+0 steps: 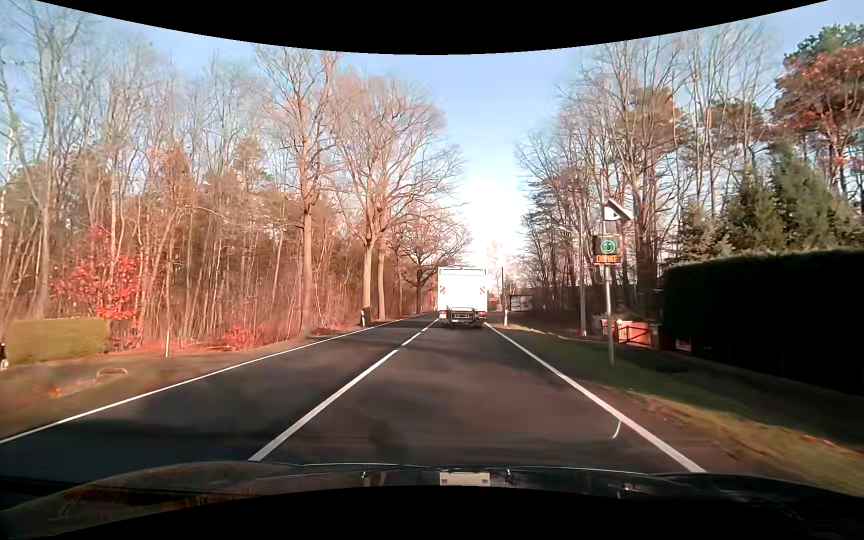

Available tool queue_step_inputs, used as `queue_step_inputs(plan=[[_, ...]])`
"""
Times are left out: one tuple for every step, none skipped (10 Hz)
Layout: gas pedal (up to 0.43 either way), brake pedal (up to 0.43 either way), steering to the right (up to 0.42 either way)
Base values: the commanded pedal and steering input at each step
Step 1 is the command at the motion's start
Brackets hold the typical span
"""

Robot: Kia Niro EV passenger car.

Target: Follow the waypoints while adhering to traffic rules and regulations

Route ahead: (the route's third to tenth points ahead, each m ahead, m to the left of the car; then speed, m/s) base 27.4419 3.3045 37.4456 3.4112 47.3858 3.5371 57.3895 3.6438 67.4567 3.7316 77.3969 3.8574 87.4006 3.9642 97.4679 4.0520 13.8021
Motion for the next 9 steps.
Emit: queue_step_inputs(plan=[[0.118, 0.0, -0.001], [0.118, 0.0, -0.001], [0.118, 0.0, -0.001], [0.118, 0.0, -0.001], [0.118, 0.0, -0.001], [0.118, 0.0, -0.001], [0.118, 0.0, -0.001], [0.118, 0.0, -0.001], [0.118, 0.0, -0.001]])
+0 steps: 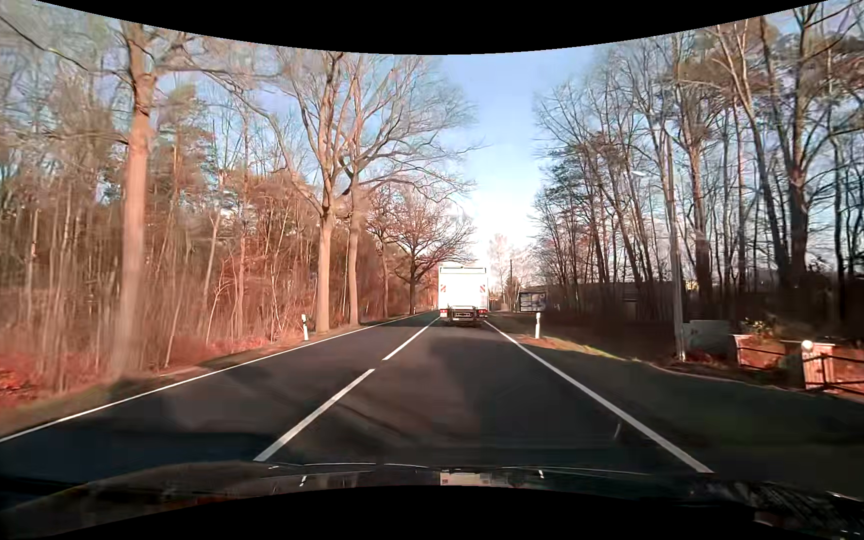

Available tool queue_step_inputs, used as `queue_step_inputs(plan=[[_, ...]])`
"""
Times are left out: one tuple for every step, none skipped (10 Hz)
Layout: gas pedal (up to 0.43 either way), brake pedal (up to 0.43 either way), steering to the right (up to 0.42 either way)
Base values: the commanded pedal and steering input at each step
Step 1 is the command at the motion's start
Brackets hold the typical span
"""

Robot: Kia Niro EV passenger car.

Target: Follow the waypoints while adhering to traffic rules and regulations

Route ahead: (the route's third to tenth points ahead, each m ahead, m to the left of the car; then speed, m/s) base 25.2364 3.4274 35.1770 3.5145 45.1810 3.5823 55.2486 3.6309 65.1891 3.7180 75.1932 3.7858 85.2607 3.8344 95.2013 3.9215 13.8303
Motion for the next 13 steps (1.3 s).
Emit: queue_step_inputs(plan=[[0.118, 0.0, -0.001], [0.118, 0.0, -0.001], [0.118, 0.0, -0.001], [0.118, 0.0, -0.001], [0.118, 0.0, -0.001], [0.118, 0.0, -0.001], [0.11, 0.0, -0.001], [0.11, 0.0, -0.001], [0.11, 0.0, -0.001], [0.11, 0.0, -0.001], [0.11, 0.0, -0.001], [0.11, 0.0, -0.001], [0.11, 0.0, -0.001]])
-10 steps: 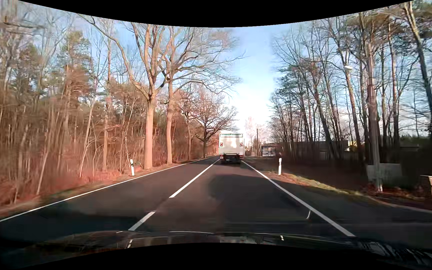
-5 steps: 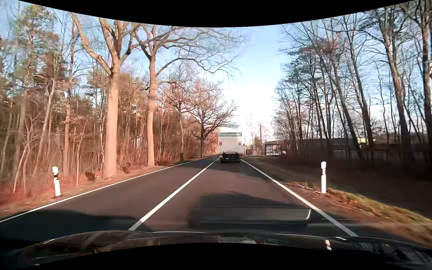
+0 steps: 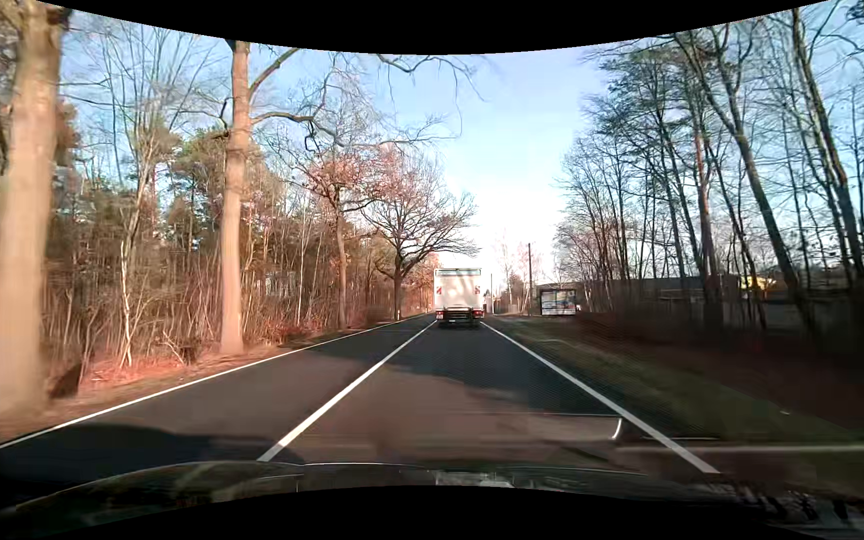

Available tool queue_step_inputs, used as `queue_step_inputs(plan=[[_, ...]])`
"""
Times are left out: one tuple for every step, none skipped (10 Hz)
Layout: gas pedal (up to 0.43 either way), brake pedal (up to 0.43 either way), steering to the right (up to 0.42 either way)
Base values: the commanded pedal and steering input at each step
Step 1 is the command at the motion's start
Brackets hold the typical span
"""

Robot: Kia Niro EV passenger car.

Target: Follow the waypoints while adhering to traffic rules and regulations

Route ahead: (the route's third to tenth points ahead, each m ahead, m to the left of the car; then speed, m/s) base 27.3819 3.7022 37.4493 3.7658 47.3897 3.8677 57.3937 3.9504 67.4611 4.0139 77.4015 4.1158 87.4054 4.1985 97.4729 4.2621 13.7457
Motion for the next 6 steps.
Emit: queue_step_inputs(plan=[[0.11, 0.0, -0.001], [0.11, 0.0, -0.001], [0.11, 0.0, -0.001], [0.11, 0.0, -0.002], [0.11, 0.0, -0.001], [0.11, 0.0, -0.001]])
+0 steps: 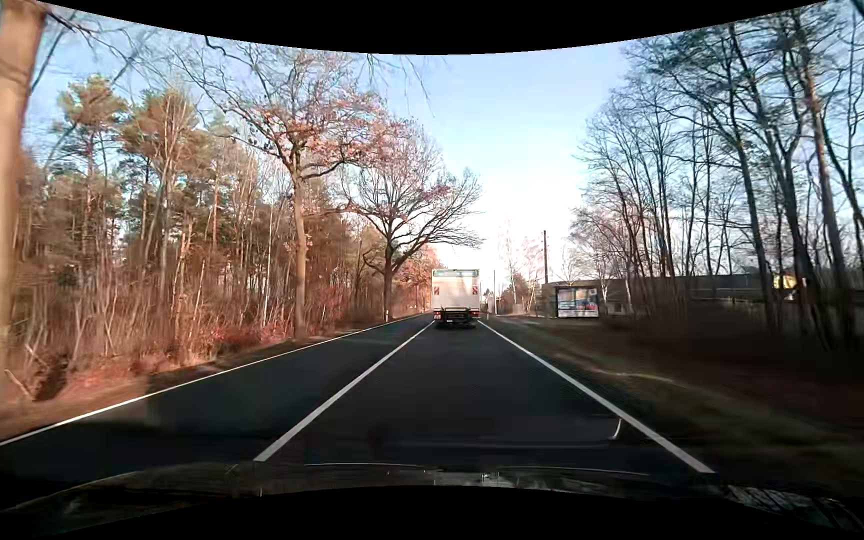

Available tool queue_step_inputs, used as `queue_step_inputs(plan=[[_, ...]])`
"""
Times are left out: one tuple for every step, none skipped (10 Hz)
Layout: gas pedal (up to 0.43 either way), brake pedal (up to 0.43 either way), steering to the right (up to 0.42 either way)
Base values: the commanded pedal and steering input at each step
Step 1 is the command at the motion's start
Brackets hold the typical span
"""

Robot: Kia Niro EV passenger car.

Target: Follow the waypoints while adhering to traffic rules and regulations

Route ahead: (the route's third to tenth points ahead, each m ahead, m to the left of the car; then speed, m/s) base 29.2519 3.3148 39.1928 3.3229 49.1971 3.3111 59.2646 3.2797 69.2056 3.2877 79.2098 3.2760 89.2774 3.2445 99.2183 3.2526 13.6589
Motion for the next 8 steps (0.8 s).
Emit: queue_step_inputs(plan=[[0.11, 0.0, -0.001], [0.098, 0.0, -0.001], [0.098, 0.0, -0.002], [0.098, 0.0, -0.001], [0.098, 0.0, -0.001], [0.098, 0.0, -0.002], [0.098, 0.0, -0.002], [0.098, 0.0, -0.002]])
